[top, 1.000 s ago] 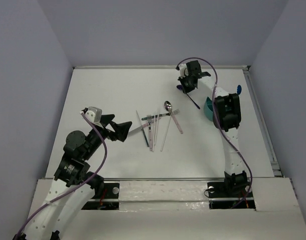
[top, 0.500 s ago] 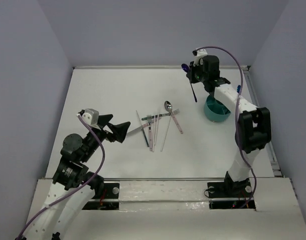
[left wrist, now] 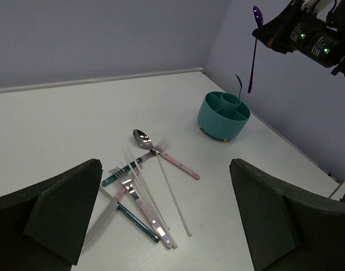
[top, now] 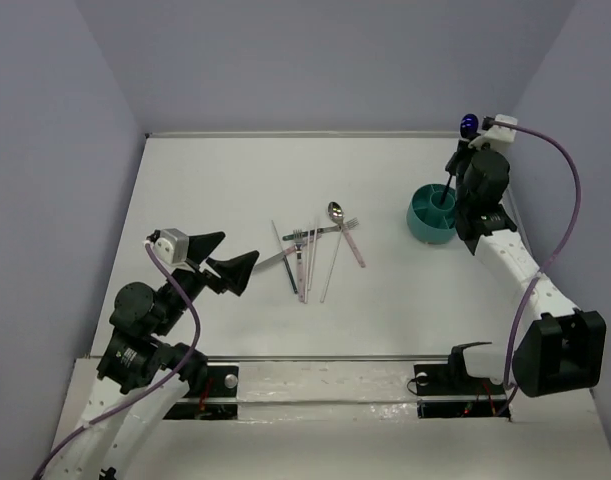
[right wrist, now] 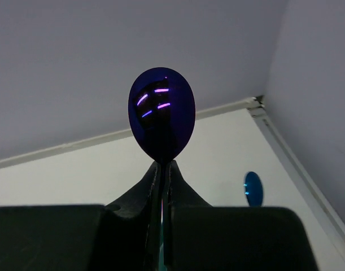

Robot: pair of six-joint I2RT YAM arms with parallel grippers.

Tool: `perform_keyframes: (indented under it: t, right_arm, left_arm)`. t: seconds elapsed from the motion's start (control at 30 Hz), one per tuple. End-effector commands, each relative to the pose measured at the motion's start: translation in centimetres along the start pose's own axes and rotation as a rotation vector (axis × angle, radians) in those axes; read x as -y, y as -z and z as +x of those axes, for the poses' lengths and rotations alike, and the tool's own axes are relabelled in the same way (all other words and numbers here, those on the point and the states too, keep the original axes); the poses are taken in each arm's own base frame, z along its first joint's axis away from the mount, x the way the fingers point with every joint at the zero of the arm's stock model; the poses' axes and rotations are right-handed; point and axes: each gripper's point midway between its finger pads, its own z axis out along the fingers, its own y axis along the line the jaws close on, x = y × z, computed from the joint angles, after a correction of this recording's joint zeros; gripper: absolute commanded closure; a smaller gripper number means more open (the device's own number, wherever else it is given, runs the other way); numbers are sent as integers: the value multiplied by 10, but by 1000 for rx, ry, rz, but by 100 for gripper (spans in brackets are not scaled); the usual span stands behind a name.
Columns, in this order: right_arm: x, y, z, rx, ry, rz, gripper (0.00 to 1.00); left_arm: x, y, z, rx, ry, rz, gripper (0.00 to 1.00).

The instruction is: Sort the eating utensils into containers

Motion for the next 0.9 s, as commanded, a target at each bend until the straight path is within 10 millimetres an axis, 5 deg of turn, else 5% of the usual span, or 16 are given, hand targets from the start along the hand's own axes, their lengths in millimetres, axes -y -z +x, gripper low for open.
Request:
perform_keyframes:
  t: [0.0, 0.17, 0.37, 0.87]
  right_arm:
    - [71, 14, -25, 136, -107, 306, 100]
    - [106, 20, -26, 187, -121, 450, 100]
    - [124, 15, -3, 190, -127, 511, 100]
    - [117, -6, 54, 120, -59, 452, 100]
  left_arm:
    - [14, 7, -28, 80, -13, 42, 1]
    - [17, 8, -26, 72, -11, 54, 1]
    - [17, 7, -25, 67, -10, 55, 1]
    - [14, 3, -23, 57, -9, 41, 1]
